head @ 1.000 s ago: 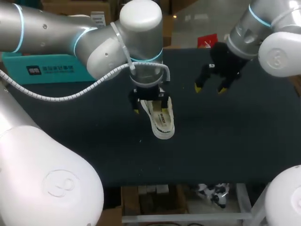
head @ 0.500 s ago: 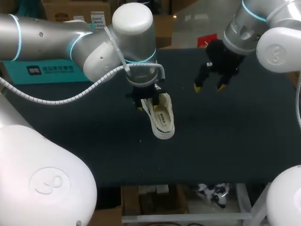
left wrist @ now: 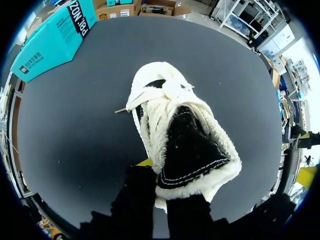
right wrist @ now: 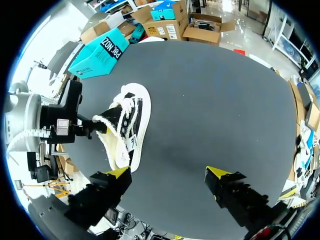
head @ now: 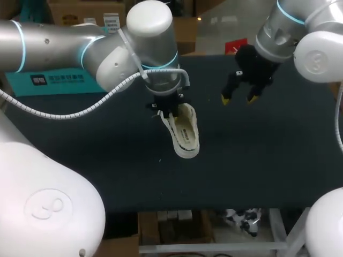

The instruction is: Open the shoe tongue, take the insole out of the shoe, put the insole back into the shoe, and pack the shoe into the shoebox

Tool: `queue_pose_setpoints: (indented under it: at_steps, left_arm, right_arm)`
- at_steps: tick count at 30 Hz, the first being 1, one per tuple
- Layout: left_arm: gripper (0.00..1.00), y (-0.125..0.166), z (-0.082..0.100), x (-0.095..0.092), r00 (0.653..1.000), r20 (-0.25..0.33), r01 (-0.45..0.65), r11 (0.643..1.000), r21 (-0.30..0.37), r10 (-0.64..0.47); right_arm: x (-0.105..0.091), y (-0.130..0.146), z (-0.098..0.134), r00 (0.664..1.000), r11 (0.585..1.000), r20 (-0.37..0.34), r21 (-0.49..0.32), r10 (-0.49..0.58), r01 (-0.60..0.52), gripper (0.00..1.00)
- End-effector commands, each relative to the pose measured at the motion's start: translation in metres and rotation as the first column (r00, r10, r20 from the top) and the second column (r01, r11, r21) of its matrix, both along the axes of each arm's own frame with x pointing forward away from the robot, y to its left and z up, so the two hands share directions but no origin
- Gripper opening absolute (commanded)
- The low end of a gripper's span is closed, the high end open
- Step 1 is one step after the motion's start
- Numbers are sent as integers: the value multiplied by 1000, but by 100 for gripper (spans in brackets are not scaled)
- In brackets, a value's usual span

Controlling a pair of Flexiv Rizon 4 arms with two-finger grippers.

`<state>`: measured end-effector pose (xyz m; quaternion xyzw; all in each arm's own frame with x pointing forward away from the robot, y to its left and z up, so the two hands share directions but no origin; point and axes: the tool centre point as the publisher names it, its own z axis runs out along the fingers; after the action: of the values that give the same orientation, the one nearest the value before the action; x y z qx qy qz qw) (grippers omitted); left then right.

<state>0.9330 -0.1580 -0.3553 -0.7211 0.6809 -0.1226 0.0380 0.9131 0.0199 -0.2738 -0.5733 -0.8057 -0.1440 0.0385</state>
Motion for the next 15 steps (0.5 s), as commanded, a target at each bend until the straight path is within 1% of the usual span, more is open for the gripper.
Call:
queue_pose_setpoints:
  at_steps: [1,5,7,8,9,10,11,12,13,14,15]
  left_arm:
    - [0,-1,4,-4,1000,17,27,1000,7,-27]
    - [0,3,18,-3,991,67,114,993,24,-116]
    - [0,9,29,0,976,117,180,983,27,-182]
    - [0,12,34,1,968,128,217,976,10,-216]
    - [0,16,41,3,953,155,263,965,8,-261]
    - [0,19,44,5,946,161,285,959,4,-282]
    - [0,23,51,8,928,176,333,943,0,-328]
    - [0,26,55,10,918,187,356,934,4,-351]
    - [0,30,59,13,908,194,380,925,-3,-372]
    - [0,34,64,17,890,204,417,909,-1,-408]
    - [0,36,67,19,874,211,448,894,-2,-438]
  right_arm:
    - [0,0,1,1000,1000,0,-3,-1,1,100]
    - [0,0,1,1000,1000,0,-3,-1,1,100]
    - [0,0,1,1000,1000,0,-3,-1,1,100]
    - [0,0,3,999,1000,17,-10,28,-28,100]
    - [0,-1,5,998,998,31,-28,59,-59,100]
    - [0,-1,7,993,994,45,-38,107,-105,100]
    - [-1,-3,9,982,983,62,-40,179,-176,100]
    - [0,-7,10,980,981,68,-55,188,-184,100]
    - [0,-9,12,967,969,75,-61,244,-240,100]
    - [0,-12,13,957,959,77,-69,280,-275,100]
    - [0,-14,14,955,957,78,-81,285,-279,100]
